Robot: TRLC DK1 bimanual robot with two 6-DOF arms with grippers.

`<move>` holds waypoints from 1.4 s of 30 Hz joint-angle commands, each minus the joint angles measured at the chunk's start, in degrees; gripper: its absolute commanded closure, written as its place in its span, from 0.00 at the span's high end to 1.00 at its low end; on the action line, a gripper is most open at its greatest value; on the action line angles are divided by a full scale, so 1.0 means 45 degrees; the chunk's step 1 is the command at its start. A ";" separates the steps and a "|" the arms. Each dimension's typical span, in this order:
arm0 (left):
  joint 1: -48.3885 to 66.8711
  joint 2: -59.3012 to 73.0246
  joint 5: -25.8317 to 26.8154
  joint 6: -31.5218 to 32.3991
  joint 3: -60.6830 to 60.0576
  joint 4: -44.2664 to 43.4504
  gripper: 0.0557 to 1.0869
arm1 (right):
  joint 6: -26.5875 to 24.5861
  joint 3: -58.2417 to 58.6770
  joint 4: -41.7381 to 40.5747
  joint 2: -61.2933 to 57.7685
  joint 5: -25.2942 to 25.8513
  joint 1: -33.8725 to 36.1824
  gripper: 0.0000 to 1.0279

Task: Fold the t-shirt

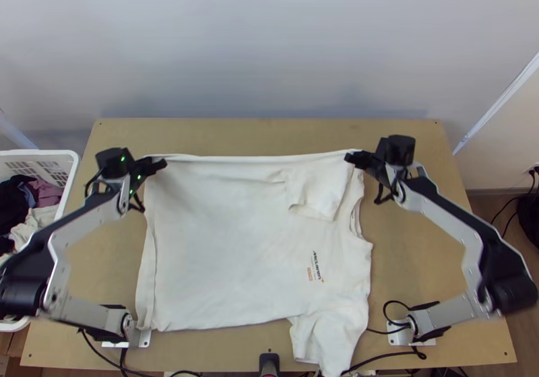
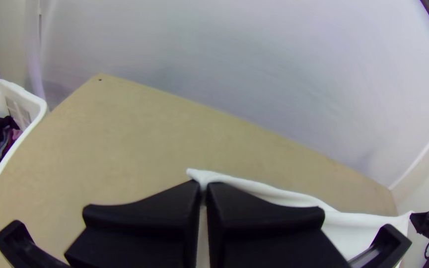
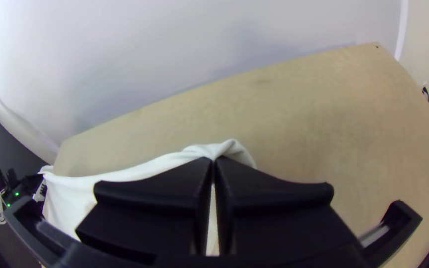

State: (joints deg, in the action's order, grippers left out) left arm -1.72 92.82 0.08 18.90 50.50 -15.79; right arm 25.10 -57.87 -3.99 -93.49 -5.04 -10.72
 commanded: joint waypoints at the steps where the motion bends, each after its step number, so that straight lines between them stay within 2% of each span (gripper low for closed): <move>1: -0.0127 0.1308 -0.0037 0.0215 0.1336 0.0033 0.04 | 0.0203 -0.1360 -0.0110 -0.1118 0.0163 0.0449 0.03; 11: 0.0030 0.4179 -0.0037 0.0176 0.5047 0.1478 0.04 | 0.0261 -0.4699 0.1160 -0.3716 0.0163 0.0605 0.03; 17: 0.0108 0.5605 -0.0037 0.0196 0.7703 0.3158 0.04 | 0.0398 -0.5871 0.1668 -0.4634 0.0163 0.0839 0.03; 22: 0.0108 0.6406 -0.0017 0.0449 0.9305 0.4330 0.04 | 0.0554 -0.7121 0.2820 -0.5298 0.0163 0.1132 0.03; 27: 0.0147 0.6718 0.0452 0.0606 1.0985 0.7435 0.04 | 0.0808 -0.8567 0.5008 -0.5435 0.0143 0.1191 0.03; 29: 0.0166 0.6542 0.1253 0.0586 1.0985 0.8314 0.04 | 0.0808 -0.8938 0.5906 -0.5357 0.0143 0.1113 0.03; 32: 0.0147 0.5956 0.1682 0.0586 1.0164 0.8490 0.04 | 0.0789 -0.9016 0.6707 -0.5044 0.0026 0.0937 0.03; 42: 0.0088 0.3476 0.2131 0.0469 0.6453 0.7572 0.04 | 0.0242 -0.6672 0.7078 -0.3130 -0.0013 0.0351 0.03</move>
State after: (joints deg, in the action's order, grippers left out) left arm -0.73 112.66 8.88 20.58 83.50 19.77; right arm 26.89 -91.70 27.59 -111.77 -5.41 -8.58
